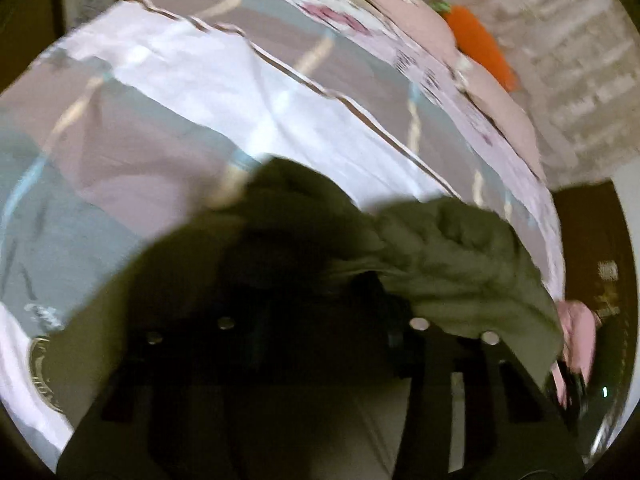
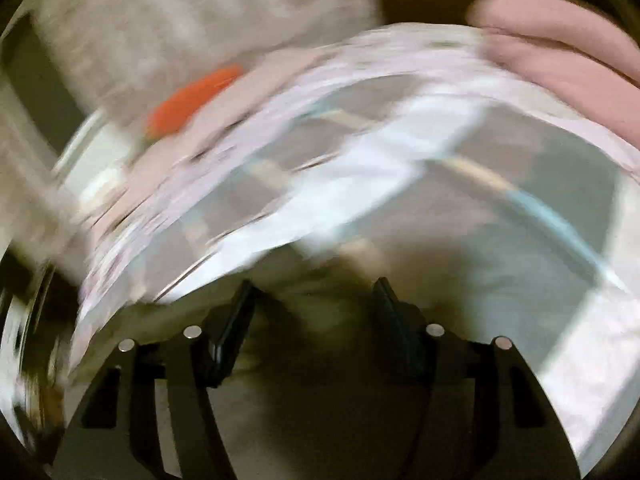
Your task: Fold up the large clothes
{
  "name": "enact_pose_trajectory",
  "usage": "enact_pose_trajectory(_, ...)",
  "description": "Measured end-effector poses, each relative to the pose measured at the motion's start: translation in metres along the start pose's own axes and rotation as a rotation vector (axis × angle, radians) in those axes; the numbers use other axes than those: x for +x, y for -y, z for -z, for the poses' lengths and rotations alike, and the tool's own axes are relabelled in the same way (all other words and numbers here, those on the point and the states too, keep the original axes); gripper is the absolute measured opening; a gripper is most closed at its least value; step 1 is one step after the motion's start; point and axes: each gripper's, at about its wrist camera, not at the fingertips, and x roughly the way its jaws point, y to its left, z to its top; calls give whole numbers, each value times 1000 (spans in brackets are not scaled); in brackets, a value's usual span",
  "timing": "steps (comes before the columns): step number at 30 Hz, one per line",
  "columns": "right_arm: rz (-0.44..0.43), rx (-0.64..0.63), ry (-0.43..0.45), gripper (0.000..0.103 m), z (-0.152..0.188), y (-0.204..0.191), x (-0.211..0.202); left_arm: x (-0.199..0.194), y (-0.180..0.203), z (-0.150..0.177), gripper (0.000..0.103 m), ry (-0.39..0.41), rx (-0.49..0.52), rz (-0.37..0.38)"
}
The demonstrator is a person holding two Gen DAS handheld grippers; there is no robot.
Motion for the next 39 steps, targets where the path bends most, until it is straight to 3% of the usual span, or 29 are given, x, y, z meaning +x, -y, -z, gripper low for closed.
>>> enact_pose_trajectory(1, 21, 28, 33, 62, -4, 10, -5, -5, -6, -3, 42, 26, -27, -25)
enact_pose_trajectory(2, -12, 59, 40, 62, -8, 17, -10, -10, -9, -4, 42, 45, -42, -41)
enact_pose_trajectory(5, -176, 65, -14, 63, -13, 2, -23, -31, 5, -6, 51, 109, -9, -68)
enact_pose_trajectory(8, -270, -142, -55, 74, 2, -56, -40, -61, 45, 2, 64, 205, 139, -75)
enact_pose_trajectory(10, -342, -315, -121, 76, 29, -104, -48, -77, 74, 11, 70, 251, 240, -76)
enact_pose_trajectory(11, -369, -390, -161, 76, 43, -122, -51, -81, 89, 17, 73, 251, 296, -56)
enact_pose_trajectory(13, -400, -544, -219, 76, 78, -157, -54, -74, 114, 30, 74, 166, 407, 21)
enact_pose_trajectory(15, -370, -690, -222, 76, 113, -185, -54, -58, 129, 44, 74, 99, 487, 33)
enact_pose_trajectory(17, -349, -772, -235, 76, 136, -199, -47, -40, 138, 57, 74, 79, 541, -26)
enact_pose_trajectory(20, -285, -802, -275, 76, 156, -203, -24, 1, 131, 66, 74, -13, 540, -83)
enact_pose_trajectory(28, -214, -883, -254, 79, 188, -198, 14, 49, 125, 73, 77, -17, 574, -210)
enact_pose_trajectory(30, -229, -880, -262, 78, 181, -199, 12, 46, 123, 72, 77, -18, 550, -194)
enact_pose_trajectory(33, -226, -776, -163, 76, 141, -188, 4, 32, 110, 56, 76, 40, 475, -171)
enact_pose_trajectory(35, -146, -675, -108, 77, 110, -167, 11, 25, 97, 44, 76, 82, 419, -195)
enact_pose_trajectory(39, -11, -502, -126, 77, 67, -103, 45, 25, 53, 18, 76, 117, 287, -272)
